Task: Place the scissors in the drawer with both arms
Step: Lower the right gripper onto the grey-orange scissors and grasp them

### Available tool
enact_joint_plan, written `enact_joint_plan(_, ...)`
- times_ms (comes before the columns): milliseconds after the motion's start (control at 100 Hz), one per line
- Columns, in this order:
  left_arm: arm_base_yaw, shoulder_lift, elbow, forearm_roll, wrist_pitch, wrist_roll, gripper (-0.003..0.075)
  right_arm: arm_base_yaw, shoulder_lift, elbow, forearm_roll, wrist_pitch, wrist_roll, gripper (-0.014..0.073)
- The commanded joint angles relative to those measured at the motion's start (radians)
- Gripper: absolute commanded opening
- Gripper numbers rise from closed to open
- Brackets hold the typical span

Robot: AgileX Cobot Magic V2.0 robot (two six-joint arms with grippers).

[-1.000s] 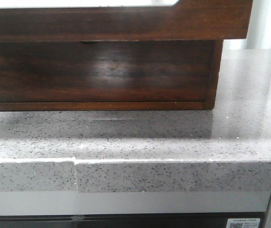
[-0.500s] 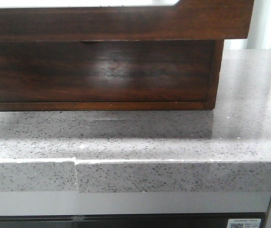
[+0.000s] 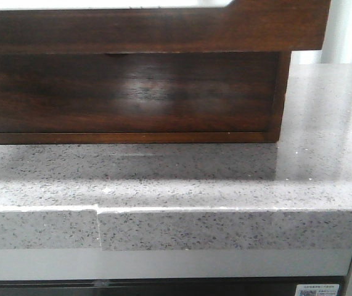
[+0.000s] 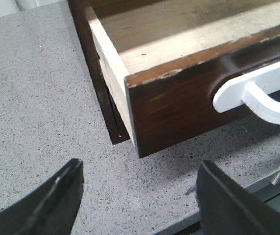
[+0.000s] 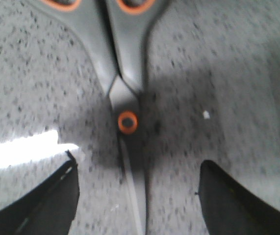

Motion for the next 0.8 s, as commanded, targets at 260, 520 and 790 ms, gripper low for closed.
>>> enact_joint_plan(260,-0.008,0.006,-0.036,-0.044,-0.13,-0.009,0.0459,0.023,0.107,-0.198,0.016,0.056,-0.08,0.0449)
enact_joint_plan(520,-0.008,0.006,-0.036,-0.044,-0.144,-0.009,0.0459,0.023,0.173,-0.285,0.02,0.129,-0.096,0.0314)
enact_joint_plan(790,-0.008,0.006,-0.036,-0.044,-0.146,-0.009,0.0459,0.023,0.173,-0.286,0.022,0.146,-0.112,0.0197)
